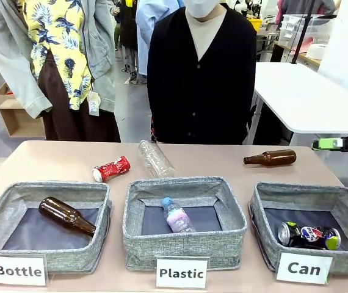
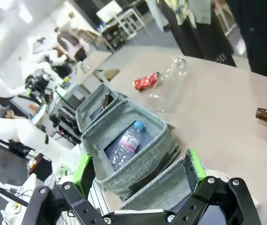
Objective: Sort the can waste into the basket.
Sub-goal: Pick up the can waste from the table and place it in the right Fabric basket.
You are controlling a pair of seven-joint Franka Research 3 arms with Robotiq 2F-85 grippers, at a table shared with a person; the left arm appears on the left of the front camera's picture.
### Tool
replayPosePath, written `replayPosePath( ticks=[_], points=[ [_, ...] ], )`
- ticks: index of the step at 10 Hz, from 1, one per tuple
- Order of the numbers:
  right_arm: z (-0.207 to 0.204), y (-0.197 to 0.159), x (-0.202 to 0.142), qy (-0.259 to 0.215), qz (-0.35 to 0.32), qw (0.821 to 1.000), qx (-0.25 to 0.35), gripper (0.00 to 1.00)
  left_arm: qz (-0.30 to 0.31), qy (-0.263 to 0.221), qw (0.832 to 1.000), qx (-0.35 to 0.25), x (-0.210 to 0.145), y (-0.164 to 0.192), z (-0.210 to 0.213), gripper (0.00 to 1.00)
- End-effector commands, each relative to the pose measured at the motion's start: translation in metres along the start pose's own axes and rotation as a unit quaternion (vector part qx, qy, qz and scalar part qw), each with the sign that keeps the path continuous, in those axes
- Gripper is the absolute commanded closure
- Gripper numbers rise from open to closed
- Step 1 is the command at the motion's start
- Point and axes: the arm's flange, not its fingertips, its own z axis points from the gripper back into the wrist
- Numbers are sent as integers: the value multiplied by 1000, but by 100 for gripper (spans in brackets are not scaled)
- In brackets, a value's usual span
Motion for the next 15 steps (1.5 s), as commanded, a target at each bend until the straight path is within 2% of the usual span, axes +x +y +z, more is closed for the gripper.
replayPosePath(
  ticks=[1, 10, 11, 13, 14, 15],
  points=[
    [3, 1, 6, 5, -5, 1000, -4, 0, -10, -5, 1000, -9, 1, -2, 0, 0],
    [3, 1, 6, 5, -5, 1000, -4, 0, 0, 0, 1000, 0, 0, 0, 0, 0],
    [3, 1, 6, 5, -5, 1000, -4, 0, -26, 32, 995, 92, -4, -26, -23, 0],
    [3, 1, 6, 5, -5, 1000, -4, 0, -23, 109, 974, 199, 61, -55, -69, 0],
    [3, 1, 6, 5, -5, 1000, -4, 0, -23, 124, 960, 251, 96, -59, -101, 0],
    [3, 1, 6, 5, -5, 1000, -4, 0, -21, 86, 944, 318, 124, -57, -125, 0]
  ],
)
